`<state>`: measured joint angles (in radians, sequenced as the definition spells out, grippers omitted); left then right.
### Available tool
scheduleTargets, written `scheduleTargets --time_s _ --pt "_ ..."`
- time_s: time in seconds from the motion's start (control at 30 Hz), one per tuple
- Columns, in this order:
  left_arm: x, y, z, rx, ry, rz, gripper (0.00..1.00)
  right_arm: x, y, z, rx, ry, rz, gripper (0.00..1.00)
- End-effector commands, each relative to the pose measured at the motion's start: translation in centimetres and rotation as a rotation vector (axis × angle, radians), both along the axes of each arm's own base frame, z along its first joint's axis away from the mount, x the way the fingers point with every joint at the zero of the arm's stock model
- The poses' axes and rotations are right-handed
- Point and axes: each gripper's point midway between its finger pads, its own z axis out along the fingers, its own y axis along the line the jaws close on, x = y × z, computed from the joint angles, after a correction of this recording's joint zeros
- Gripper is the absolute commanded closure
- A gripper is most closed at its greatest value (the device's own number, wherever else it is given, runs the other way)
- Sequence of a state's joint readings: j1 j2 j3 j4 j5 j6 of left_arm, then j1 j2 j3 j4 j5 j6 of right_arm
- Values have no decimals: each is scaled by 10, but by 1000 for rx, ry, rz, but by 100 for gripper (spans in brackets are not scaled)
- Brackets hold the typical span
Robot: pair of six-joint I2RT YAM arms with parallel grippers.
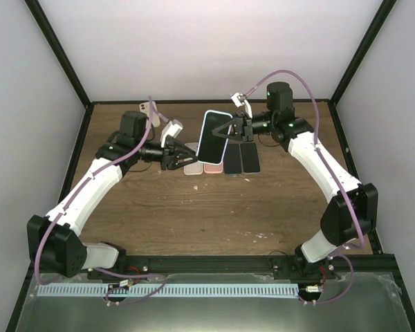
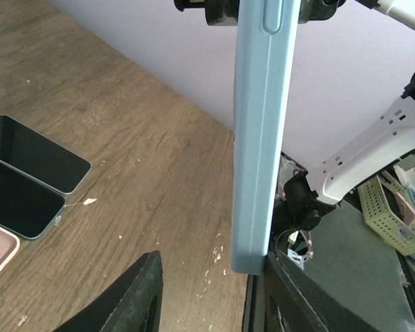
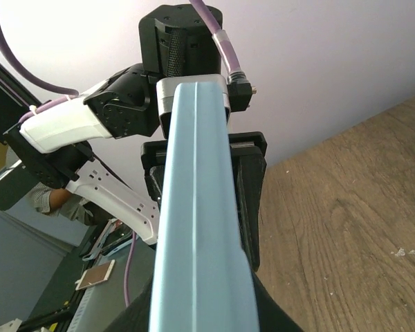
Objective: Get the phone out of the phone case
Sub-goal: Remove the phone case from the phone.
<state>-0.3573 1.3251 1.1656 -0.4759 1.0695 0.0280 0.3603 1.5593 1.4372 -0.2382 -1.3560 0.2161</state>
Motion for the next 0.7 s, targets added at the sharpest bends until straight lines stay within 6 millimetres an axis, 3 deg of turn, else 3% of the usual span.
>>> scheduleTargets --time_s 0.0,0.67 --pt "27 8 -15 48 -9 103 60 -36 -8 33 66 -44 124 99" --pt "67 28 -61 166 48 251 67 -79 -14 62 101 -64 300 99"
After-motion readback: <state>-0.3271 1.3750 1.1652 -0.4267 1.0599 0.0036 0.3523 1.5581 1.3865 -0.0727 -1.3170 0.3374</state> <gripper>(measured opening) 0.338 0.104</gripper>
